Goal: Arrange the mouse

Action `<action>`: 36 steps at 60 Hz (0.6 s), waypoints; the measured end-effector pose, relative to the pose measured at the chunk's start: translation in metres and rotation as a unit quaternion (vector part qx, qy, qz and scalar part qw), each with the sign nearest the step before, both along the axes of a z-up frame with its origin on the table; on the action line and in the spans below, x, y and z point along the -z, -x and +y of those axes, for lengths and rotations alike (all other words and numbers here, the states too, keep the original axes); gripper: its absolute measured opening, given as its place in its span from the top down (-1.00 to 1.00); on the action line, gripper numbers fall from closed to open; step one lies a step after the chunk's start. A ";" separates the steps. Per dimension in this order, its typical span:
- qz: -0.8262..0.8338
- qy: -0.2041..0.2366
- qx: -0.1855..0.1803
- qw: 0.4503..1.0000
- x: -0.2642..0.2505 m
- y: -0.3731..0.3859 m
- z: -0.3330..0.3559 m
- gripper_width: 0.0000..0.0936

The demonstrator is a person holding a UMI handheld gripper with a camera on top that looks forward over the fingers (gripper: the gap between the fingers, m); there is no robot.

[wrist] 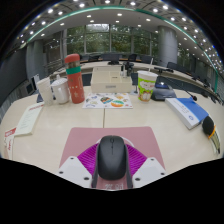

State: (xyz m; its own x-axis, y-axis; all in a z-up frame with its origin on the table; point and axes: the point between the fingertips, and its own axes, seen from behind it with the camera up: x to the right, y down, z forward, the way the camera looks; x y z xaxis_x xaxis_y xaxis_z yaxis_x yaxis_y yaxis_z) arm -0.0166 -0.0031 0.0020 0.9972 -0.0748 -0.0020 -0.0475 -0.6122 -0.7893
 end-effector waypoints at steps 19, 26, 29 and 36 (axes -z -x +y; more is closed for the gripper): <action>-0.013 -0.009 0.002 1.000 -0.053 0.007 -0.045 -0.83; -0.028 -0.033 -0.001 0.999 -0.109 0.015 -0.087 -0.84; -0.025 -0.043 -0.003 0.999 -0.132 0.022 -0.110 -0.83; -0.022 -0.060 -0.004 0.998 -0.177 0.036 -0.170 -0.84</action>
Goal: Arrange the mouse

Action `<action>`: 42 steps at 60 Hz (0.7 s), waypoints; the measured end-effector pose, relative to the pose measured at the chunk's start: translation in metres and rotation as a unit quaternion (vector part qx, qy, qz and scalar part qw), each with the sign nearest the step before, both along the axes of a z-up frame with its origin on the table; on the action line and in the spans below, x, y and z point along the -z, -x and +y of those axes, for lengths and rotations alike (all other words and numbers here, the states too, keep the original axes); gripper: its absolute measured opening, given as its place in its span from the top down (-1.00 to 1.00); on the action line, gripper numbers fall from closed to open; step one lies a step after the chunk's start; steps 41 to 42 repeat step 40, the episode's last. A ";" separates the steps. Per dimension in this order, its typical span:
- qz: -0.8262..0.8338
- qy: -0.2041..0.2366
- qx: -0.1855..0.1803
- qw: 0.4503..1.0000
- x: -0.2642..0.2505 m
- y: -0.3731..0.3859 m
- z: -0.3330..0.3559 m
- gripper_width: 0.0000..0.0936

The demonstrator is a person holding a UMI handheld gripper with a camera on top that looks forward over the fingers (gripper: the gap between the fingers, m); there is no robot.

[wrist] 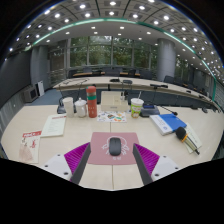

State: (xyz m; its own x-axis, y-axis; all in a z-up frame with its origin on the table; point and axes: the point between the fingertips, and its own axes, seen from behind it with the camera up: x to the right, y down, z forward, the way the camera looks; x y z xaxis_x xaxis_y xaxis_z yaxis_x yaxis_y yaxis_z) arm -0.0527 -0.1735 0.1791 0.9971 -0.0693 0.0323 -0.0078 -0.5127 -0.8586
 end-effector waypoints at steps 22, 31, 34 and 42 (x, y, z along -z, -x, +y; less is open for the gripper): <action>-0.001 -0.018 0.014 1.000 -0.060 0.028 -0.150 -0.84; -0.007 -0.022 0.018 1.000 -0.065 0.029 -0.172 -0.83; -0.006 -0.023 0.020 1.000 -0.067 0.029 -0.176 -0.83; -0.011 -0.025 0.017 0.999 -0.069 0.030 -0.180 -0.84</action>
